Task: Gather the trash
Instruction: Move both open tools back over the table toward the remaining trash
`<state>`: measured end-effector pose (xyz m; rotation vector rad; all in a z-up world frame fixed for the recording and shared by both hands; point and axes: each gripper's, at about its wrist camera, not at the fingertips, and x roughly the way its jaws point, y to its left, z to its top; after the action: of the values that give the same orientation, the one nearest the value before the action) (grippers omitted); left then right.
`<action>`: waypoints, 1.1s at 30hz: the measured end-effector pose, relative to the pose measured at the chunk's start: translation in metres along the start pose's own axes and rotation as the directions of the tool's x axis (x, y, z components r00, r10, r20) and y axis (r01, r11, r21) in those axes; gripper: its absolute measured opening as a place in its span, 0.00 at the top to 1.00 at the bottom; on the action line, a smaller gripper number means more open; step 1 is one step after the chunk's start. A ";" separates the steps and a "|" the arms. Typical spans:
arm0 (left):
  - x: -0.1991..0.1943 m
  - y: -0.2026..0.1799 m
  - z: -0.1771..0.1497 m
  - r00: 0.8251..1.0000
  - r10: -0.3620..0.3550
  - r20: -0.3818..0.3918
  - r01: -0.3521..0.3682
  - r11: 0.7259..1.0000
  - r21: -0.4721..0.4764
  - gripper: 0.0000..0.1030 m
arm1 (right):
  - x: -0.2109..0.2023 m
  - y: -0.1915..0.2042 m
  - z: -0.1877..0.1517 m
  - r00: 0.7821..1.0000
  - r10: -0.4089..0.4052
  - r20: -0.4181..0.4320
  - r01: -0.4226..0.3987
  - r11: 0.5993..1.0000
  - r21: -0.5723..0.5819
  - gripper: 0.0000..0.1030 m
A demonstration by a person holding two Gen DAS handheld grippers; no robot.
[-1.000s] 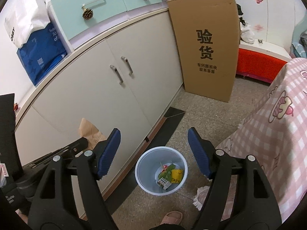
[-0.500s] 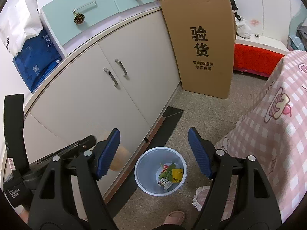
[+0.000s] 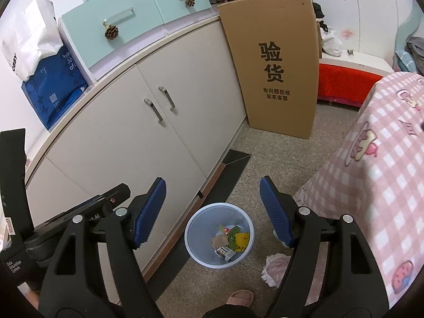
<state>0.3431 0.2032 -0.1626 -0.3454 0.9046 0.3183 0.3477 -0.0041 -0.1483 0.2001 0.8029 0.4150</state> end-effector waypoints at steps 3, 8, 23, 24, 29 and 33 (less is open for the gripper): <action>-0.014 -0.006 -0.003 1.000 -0.010 0.017 0.010 1.000 0.008 0.44 | -0.014 -0.003 0.000 1.000 -0.002 0.019 0.002 1.000 0.004 0.30; -0.043 -0.020 -0.008 0.998 -0.038 0.055 0.036 0.999 0.030 0.43 | -0.049 -0.013 0.000 0.998 -0.012 0.069 0.011 1.000 0.016 0.30; -0.105 -0.146 -0.055 0.978 -0.194 0.074 0.170 0.953 0.251 0.39 | -0.160 -0.121 -0.014 0.965 -0.179 0.192 0.147 0.975 0.169 0.28; -0.106 -0.157 -0.058 0.976 -0.209 0.063 0.185 0.945 0.269 0.39 | -0.167 -0.131 -0.015 0.961 -0.197 0.195 0.162 0.970 0.181 0.28; -0.111 -0.211 -0.076 0.966 -0.257 0.039 0.228 0.910 0.345 0.37 | -0.200 -0.185 -0.021 0.933 -0.292 0.209 0.233 0.935 0.266 0.28; -0.109 -0.254 -0.088 0.955 -0.295 -0.002 0.271 0.872 0.407 0.36 | -0.224 -0.229 -0.029 0.904 -0.370 0.214 0.285 0.896 0.341 0.28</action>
<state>0.3218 -0.0752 -0.0852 -0.0804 0.8232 -0.1330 0.2527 -0.3073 -0.0963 0.3909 0.6063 -0.0642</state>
